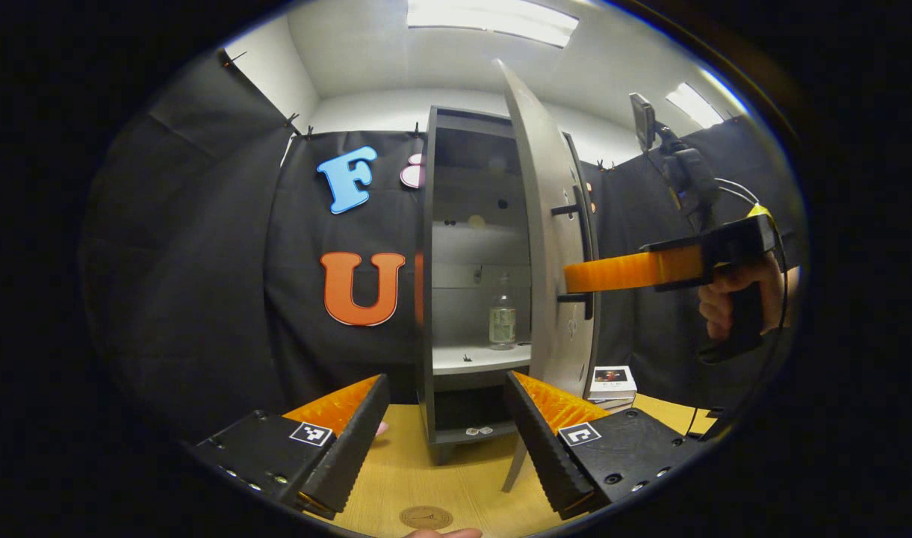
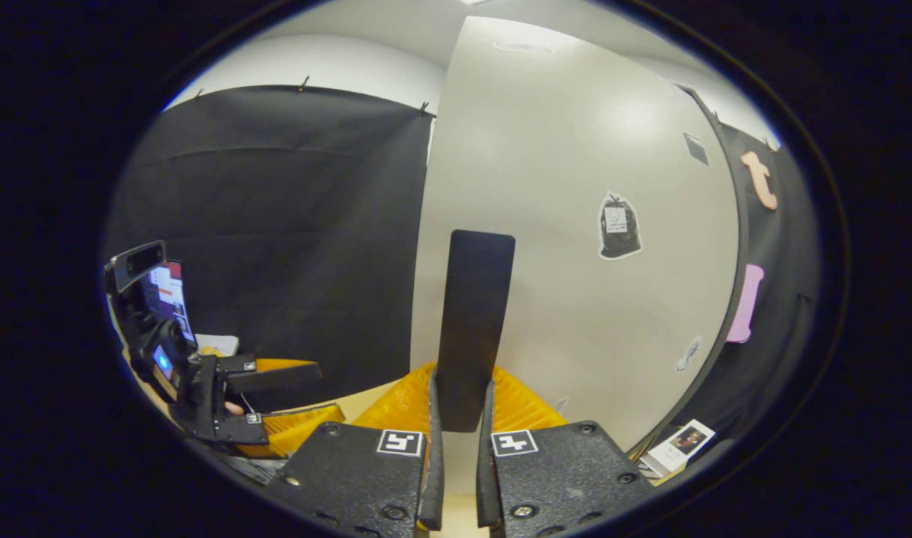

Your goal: Open the cabinet door with the right hand, grasp the bottle in the cabinet with the left hand and place it on the coaster, then close the cabinet door with the right hand.

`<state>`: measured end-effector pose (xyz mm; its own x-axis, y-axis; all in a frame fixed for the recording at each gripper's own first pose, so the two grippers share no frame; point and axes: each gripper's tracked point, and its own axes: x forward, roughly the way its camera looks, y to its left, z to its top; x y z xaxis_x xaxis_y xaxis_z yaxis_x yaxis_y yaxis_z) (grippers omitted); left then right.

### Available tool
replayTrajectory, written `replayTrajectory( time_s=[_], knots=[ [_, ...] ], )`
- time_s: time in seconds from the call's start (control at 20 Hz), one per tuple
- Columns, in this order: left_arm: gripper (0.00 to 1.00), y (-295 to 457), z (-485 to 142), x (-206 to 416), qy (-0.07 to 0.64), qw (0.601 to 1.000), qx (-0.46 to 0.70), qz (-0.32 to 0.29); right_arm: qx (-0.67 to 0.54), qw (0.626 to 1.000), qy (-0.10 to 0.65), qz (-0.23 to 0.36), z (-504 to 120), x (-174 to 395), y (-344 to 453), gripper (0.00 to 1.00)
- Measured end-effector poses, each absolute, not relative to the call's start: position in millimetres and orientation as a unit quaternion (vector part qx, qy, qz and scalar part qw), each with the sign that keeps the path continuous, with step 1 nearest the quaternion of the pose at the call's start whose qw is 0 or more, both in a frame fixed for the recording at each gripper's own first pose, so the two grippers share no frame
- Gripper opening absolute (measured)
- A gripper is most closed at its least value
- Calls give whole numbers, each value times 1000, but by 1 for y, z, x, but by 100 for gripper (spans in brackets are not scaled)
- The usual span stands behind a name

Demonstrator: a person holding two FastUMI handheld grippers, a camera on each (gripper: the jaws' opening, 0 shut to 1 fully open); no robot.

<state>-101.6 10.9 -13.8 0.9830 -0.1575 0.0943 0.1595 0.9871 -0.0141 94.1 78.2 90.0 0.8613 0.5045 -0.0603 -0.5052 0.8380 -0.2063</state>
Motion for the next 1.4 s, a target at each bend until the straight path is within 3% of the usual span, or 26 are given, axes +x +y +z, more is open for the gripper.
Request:
replayTrajectory(
  time_s=[0.55,0.95,1.4],
  knots=[
    [95,-39,-26,-49,-7,992,-33,-123,-101,968,31,228,88,77,54,20],
    [95,-95,-27,-12,9,986,-34,-163,-87,981,42,166,88,69,33,19],
    [95,-136,-21,57,38,986,-1,-162,-24,995,14,98,89,65,17,19]
  ],
)
